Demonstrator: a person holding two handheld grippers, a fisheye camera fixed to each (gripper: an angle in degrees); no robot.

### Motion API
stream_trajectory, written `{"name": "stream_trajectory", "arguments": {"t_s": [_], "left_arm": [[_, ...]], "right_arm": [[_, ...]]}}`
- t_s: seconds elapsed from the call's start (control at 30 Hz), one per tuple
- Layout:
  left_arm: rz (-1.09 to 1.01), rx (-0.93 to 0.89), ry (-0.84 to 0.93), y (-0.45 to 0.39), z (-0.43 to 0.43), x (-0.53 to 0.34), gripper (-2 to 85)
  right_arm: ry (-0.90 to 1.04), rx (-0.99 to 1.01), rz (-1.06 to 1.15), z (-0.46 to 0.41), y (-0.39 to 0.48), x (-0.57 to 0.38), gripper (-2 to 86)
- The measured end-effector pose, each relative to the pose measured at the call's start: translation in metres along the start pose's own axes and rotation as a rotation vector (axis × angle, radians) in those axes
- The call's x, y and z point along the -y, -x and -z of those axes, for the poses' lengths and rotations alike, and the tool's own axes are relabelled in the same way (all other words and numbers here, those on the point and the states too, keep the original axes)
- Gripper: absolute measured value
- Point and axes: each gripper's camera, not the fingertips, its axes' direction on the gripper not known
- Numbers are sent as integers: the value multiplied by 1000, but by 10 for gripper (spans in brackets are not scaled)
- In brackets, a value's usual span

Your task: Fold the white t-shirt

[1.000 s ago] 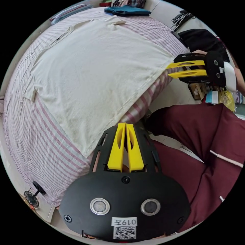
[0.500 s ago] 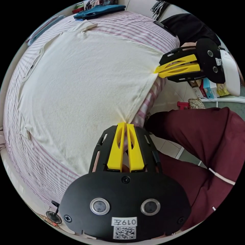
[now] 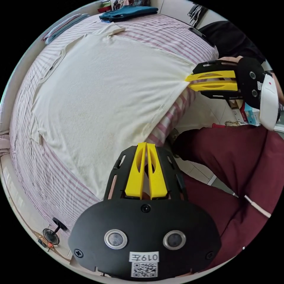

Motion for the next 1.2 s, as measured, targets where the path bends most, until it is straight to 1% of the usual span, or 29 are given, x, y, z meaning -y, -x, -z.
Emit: {"name": "stream_trajectory", "arguments": {"t_s": [0.13,0.27,0.4,0.53,0.67,0.7,0.77,0.83,0.87,0.93,1.0,1.07,1.2], "left_arm": [[-4,-6,49,-24,10,-23,5],[45,-17,74,-47,32,-54,5],[94,-5,75,-65,64,-83,5],[194,35,42,-76,108,-120,5],[357,-4,-16,-76,145,-162,6],[383,-15,-28,-75,150,-169,6],[508,-80,-90,-71,169,-196,6],[583,-145,-170,-69,184,-216,6],[625,-191,-213,-68,192,-227,6],[670,-242,-244,-68,201,-242,6],[686,-301,-245,-68,207,-254,5],[666,-358,-237,-70,215,-266,5],[640,-406,-214,-68,223,-282,6]], "right_arm": [[13,-46,17,-4,-1,-21,39],[17,-69,46,-7,-2,-41,32],[17,-31,81,-15,-9,-60,6],[35,-1,67,-37,-18,-77,-3],[28,35,23,-55,-32,-95,-6],[5,65,-20,-57,-40,-103,-6],[-31,112,-129,-60,-58,-117,-7],[-84,254,-351,-67,-91,-143,-6],[-92,295,-420,-70,-100,-150,-6],[-142,460,-656,-88,-129,-184,-6],[-159,507,-753,-101,-141,-203,-7],[-162,526,-770,-113,-145,-213,-7],[-202,563,-718,-129,-144,-216,-6]]}}
